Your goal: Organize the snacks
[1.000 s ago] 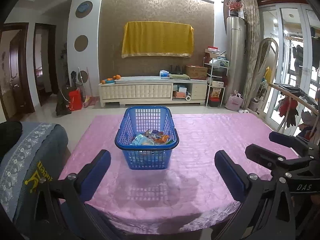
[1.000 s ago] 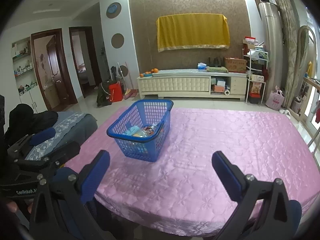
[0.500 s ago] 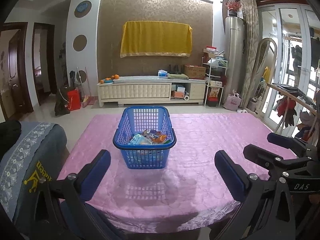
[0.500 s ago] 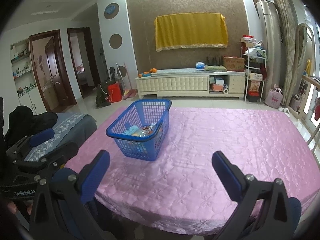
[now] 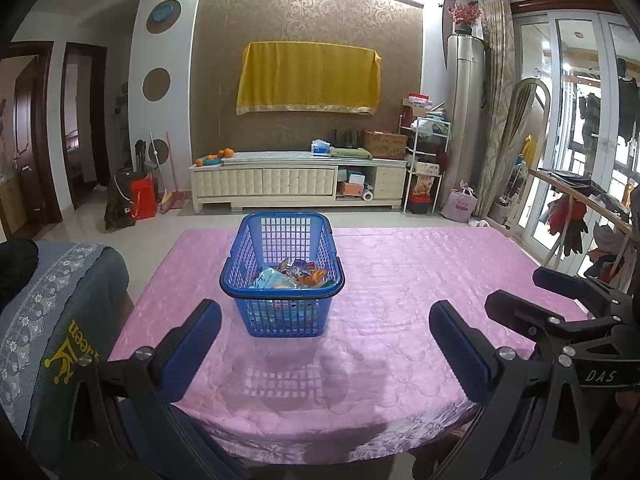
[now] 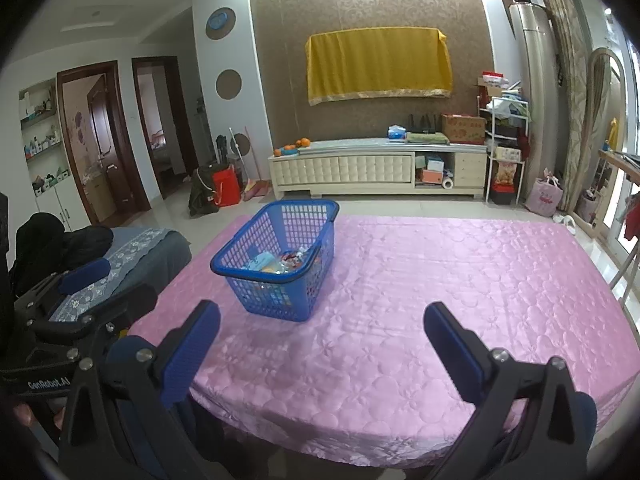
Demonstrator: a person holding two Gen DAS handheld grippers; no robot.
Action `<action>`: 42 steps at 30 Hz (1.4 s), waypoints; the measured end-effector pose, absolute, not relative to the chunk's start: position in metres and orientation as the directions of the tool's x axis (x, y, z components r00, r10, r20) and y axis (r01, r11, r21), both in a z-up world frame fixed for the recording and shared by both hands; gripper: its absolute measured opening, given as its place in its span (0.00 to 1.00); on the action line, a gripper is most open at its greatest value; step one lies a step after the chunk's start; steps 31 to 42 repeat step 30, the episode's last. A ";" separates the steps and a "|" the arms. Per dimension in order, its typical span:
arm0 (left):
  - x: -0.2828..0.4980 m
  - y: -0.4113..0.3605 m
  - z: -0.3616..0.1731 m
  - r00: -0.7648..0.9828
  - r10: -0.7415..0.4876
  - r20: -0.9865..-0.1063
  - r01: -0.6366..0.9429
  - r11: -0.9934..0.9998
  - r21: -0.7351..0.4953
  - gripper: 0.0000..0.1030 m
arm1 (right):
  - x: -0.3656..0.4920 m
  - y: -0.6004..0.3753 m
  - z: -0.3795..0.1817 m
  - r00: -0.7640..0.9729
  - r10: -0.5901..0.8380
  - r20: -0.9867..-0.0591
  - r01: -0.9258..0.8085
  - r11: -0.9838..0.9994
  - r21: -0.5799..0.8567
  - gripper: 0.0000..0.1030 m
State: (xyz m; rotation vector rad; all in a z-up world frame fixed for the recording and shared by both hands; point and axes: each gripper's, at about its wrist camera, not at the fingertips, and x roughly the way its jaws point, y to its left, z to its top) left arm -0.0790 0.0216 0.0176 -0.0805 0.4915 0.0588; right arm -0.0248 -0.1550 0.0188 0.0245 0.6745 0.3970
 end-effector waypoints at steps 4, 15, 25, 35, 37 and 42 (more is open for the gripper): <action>-0.080 0.020 0.017 0.881 0.031 -0.473 -0.068 0.996 -0.061 1.00 | -0.027 -0.154 0.019 0.709 0.355 -0.609 -0.342 0.929 0.143 1.00; -0.079 0.022 0.017 0.879 0.030 -0.476 -0.071 0.995 -0.067 1.00 | -0.028 -0.154 0.020 0.709 0.353 -0.610 -0.340 0.929 0.143 1.00; -0.081 0.021 0.018 0.879 0.030 -0.475 -0.069 0.995 -0.065 1.00 | -0.028 -0.153 0.021 0.708 0.354 -0.611 -0.340 0.929 0.144 1.00; -0.081 0.021 0.017 0.877 0.024 -0.480 -0.065 0.995 -0.069 1.00 | -0.028 -0.153 0.021 0.707 0.355 -0.612 -0.340 0.929 0.146 1.00; -0.081 0.021 0.017 0.877 0.024 -0.480 -0.065 0.995 -0.069 1.00 | -0.028 -0.153 0.021 0.707 0.355 -0.612 -0.340 0.929 0.146 1.00; -0.081 0.021 0.017 0.877 0.024 -0.480 -0.065 0.995 -0.069 1.00 | -0.028 -0.153 0.021 0.707 0.355 -0.612 -0.340 0.929 0.146 1.00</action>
